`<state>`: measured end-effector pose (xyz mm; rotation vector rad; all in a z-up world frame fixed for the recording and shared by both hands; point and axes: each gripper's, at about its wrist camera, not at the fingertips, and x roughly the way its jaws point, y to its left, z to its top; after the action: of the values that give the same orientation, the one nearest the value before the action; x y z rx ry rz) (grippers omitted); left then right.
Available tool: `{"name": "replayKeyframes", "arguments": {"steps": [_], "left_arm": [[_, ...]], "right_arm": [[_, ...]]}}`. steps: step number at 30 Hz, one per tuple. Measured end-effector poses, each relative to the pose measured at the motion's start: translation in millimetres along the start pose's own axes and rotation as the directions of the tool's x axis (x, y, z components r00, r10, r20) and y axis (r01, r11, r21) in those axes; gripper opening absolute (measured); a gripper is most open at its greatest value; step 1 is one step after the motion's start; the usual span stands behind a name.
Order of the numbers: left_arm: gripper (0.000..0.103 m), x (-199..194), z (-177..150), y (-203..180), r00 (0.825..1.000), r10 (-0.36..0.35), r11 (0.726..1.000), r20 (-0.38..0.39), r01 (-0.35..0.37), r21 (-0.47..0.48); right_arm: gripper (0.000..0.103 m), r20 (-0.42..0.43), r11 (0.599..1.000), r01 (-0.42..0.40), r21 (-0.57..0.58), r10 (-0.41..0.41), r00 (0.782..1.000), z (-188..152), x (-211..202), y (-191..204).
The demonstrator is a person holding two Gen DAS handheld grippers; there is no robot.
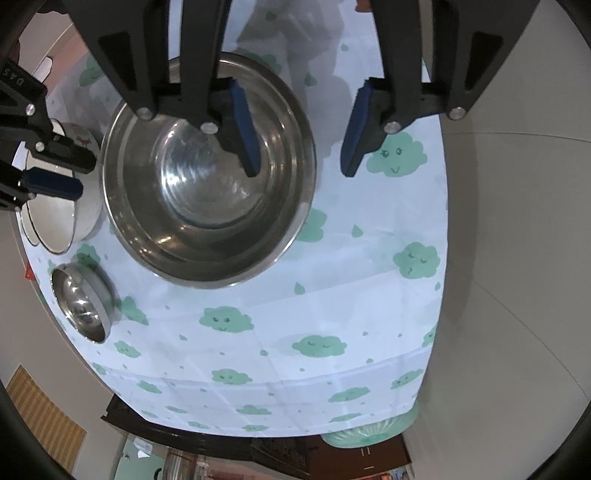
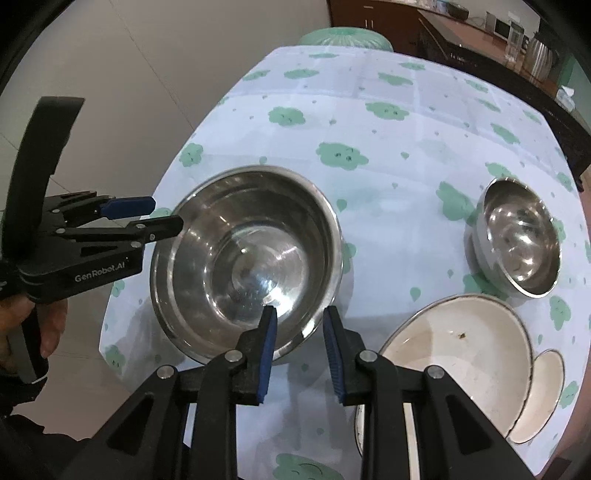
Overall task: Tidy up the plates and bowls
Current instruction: 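Lower and release the steel bowl with the left gripper while the right keeps holding its bowl, then lower the held steel bowl onto the cloth and open the right gripper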
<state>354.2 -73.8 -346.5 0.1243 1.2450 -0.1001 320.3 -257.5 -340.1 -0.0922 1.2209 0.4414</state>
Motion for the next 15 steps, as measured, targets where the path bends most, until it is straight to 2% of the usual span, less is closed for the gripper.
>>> {"name": "replayKeyframes", "arguments": {"steps": [15], "left_arm": [[0.049, -11, -3, -5, 0.999, 0.037, 0.998, -0.003, -0.037, -0.042]], "right_arm": [[0.028, 0.016, 0.999, -0.042, -0.034, 0.043, 0.999, 3, -9, -2]]}}
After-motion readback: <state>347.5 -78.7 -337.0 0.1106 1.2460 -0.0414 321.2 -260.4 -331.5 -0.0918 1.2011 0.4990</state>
